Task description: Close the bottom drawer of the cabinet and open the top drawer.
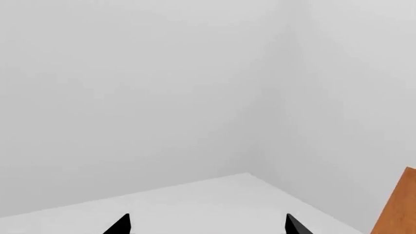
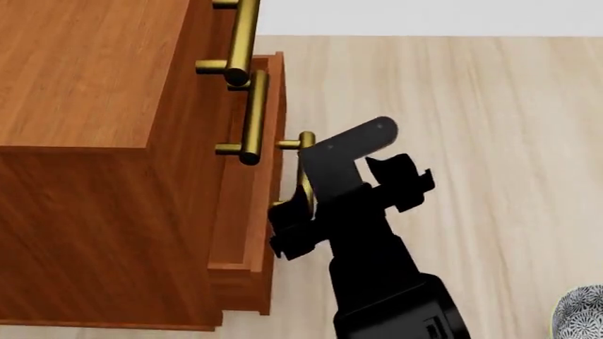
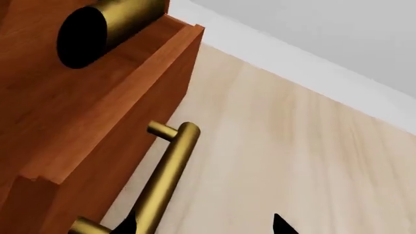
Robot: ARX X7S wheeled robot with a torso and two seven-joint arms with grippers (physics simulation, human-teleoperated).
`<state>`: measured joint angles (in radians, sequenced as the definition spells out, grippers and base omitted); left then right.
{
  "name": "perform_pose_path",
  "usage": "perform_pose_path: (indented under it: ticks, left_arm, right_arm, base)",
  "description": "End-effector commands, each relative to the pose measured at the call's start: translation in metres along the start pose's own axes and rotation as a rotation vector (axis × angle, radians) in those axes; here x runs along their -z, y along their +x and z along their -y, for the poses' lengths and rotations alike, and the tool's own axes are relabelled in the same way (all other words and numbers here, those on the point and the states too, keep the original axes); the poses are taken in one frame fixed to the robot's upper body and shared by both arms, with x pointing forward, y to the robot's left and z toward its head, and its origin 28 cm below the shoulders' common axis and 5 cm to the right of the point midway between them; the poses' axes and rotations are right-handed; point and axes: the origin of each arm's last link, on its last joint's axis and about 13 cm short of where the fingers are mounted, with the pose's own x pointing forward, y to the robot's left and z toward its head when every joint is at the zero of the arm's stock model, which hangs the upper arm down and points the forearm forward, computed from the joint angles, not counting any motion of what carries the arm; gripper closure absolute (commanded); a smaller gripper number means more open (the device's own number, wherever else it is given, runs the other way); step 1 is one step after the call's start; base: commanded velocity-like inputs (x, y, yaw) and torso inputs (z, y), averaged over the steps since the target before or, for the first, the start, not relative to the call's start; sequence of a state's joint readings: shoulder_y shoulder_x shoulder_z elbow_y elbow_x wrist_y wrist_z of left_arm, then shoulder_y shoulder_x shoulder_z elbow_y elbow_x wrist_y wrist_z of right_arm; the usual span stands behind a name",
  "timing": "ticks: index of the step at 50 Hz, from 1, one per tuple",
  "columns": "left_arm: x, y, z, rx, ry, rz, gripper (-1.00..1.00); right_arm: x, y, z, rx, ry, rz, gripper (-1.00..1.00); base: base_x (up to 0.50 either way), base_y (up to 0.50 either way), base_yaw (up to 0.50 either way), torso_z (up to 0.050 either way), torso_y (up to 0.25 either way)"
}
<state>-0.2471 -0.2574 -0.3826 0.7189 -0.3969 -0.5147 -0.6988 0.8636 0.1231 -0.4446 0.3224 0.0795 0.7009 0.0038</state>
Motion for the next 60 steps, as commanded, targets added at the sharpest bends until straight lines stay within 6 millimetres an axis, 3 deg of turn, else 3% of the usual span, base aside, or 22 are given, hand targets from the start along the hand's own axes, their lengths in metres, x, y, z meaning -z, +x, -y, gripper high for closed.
perform_pose_path:
  ticks: [1,24,36,45,50,54,60]
  left_arm:
    - [0.000,0.000,0.000,-0.001,-0.003,-0.002,-1.00]
    - [-0.001,0.000,0.000,0.004,-0.010,-0.003,-1.00]
    - [-0.001,0.000,0.000,0.005,-0.008,-0.004,-1.00]
    - [0.000,0.000,-0.001,0.008,-0.012,-0.005,-1.00]
    - [0.000,0.000,-0.001,0.009,-0.014,-0.007,-1.00]
    - [-0.001,0.000,-0.001,0.008,-0.015,-0.007,-1.00]
    - [0.000,0.000,-0.001,0.006,-0.016,-0.007,-1.00]
  right_arm:
    - [-0.014,0.008,-0.013,-0.118,0.122,0.001,-1.00]
    - [-0.012,0.006,-0.043,-0.290,0.146,-0.007,-1.00]
    - [-0.017,0.001,-0.052,-0.400,0.267,0.001,-1.00]
    - [-0.024,-0.008,-0.053,-0.513,0.419,0.001,-1.00]
    - [-0.032,-0.014,-0.045,-0.599,0.626,-0.033,-1.00]
    - [-0.035,-0.017,-0.039,-0.597,0.682,-0.021,-1.00]
    - [-0.047,-0.039,-0.032,-0.688,0.815,0.013,-1.00]
  base:
    - [0.00,0.00,0.00,0.000,0.000]
    - [0.00,0.00,0.00,0.000,0.000]
    - [0.00,0.00,0.00,0.000,0.000]
    - [0.00,0.00,0.00,0.000,0.000]
    - [0.00,0.00,0.00,0.000,0.003]
    - [0.00,0.00,0.00,0.000,0.002]
    - [0.00,0.00,0.00,0.000,0.002]
